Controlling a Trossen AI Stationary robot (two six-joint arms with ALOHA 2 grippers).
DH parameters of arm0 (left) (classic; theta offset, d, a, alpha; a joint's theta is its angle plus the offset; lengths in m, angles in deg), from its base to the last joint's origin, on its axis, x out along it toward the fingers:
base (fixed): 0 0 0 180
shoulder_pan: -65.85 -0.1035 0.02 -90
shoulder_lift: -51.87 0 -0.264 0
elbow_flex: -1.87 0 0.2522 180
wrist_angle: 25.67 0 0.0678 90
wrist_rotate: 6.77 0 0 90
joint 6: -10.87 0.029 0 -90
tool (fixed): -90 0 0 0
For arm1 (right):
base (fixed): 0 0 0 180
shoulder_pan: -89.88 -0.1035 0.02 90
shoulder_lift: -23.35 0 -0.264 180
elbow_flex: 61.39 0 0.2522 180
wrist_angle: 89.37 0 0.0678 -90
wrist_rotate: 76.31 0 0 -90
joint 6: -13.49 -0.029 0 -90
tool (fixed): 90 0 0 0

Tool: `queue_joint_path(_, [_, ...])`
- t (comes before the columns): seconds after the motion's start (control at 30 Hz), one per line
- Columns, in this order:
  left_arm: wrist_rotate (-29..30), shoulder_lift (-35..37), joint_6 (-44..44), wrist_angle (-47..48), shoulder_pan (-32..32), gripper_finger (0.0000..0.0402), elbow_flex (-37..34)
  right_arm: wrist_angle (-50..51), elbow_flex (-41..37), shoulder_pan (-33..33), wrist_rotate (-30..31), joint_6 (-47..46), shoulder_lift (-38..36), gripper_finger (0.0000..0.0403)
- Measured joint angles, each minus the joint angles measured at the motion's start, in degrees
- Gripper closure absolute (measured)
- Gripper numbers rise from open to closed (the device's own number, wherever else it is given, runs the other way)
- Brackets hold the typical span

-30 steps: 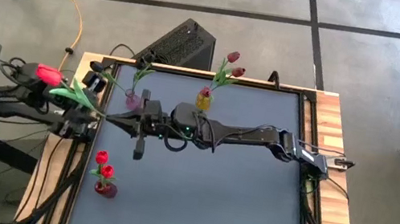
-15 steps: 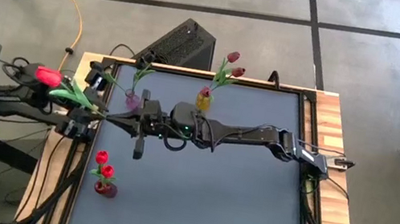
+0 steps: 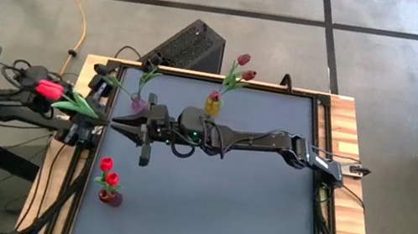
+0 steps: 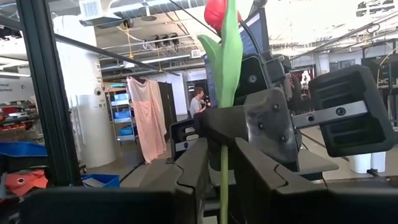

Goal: Sort flowers into vase by color
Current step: Put the red flower into the red vase

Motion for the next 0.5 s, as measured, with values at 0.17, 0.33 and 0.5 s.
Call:
queue_joint_path(0.17, [0.28, -0.02, -0.05, 0.13, 0.0, 0.0401, 0.0, 0.22, 0.0, 0.0, -0.19, 0.0, 0.0, 0.0283])
queue_joint_path(0.33, [1.32, 0.18, -4.06, 0.34, 0.0, 0.0401, 0.16, 7.14, -0.04, 0.07, -3.17, 0.02, -2.11, 0.0266])
queue_joint_path(0.5, [1.4, 0.39, -7.32, 8.79, 0.0, 0.0401, 7.3, 25.14, 0.09, 0.33, -5.82, 2.22, -8.96, 0.0263])
